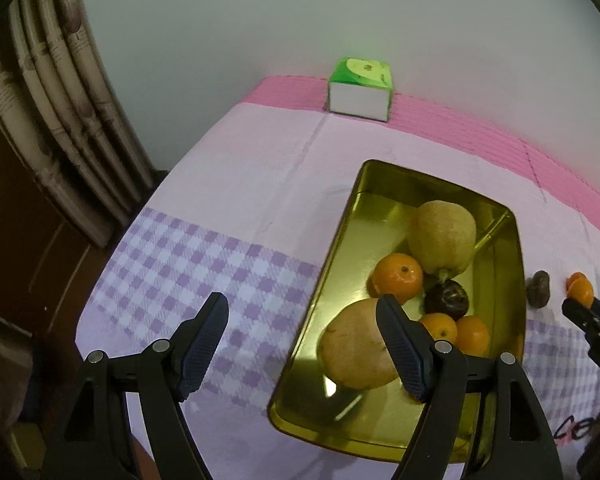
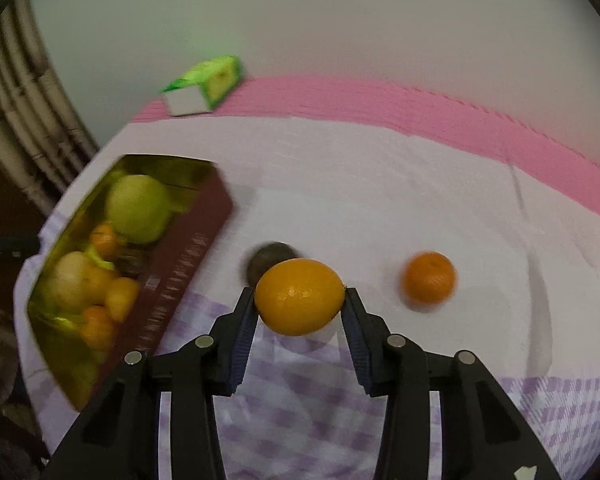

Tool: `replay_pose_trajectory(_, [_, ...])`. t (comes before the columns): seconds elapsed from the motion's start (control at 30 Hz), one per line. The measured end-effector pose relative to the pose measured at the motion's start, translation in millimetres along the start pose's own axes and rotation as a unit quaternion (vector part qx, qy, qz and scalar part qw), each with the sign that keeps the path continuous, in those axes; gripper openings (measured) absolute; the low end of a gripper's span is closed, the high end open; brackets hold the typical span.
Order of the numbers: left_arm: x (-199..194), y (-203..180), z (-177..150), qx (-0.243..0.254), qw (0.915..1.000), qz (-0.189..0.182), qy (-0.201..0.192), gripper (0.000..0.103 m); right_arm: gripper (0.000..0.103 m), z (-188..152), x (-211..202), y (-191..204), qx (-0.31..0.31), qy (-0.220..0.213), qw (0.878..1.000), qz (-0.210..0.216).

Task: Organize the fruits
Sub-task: 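Lower the pomelo into the tin and open the left gripper while the right gripper grasps an orange, then carry the orange with the right gripper into the tin and release it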

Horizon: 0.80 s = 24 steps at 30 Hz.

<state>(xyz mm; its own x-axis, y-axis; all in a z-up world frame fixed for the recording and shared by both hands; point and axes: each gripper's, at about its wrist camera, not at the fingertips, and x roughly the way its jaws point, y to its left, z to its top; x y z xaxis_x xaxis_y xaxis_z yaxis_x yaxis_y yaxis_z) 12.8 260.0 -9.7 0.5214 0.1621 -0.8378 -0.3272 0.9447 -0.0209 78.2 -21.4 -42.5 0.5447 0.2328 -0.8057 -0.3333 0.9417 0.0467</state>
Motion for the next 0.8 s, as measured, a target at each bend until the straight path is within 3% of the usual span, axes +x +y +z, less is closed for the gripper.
replay_pose_trajectory(0.33, [-4.2,6.1,-5.3,-0.002,1.0000,-0.005,0.001,0.077,0.040,18.7,3.7,78.0,-0.081,-0.003,0.995,0.061])
replay_pose_trajectory(0.8, [-21.3,14.9,-19.6,-0.014,0.9997,0.013,-0.013,0.080,0.040,22.5,38.0,128.5,-0.136,0.020,0.988,0.075])
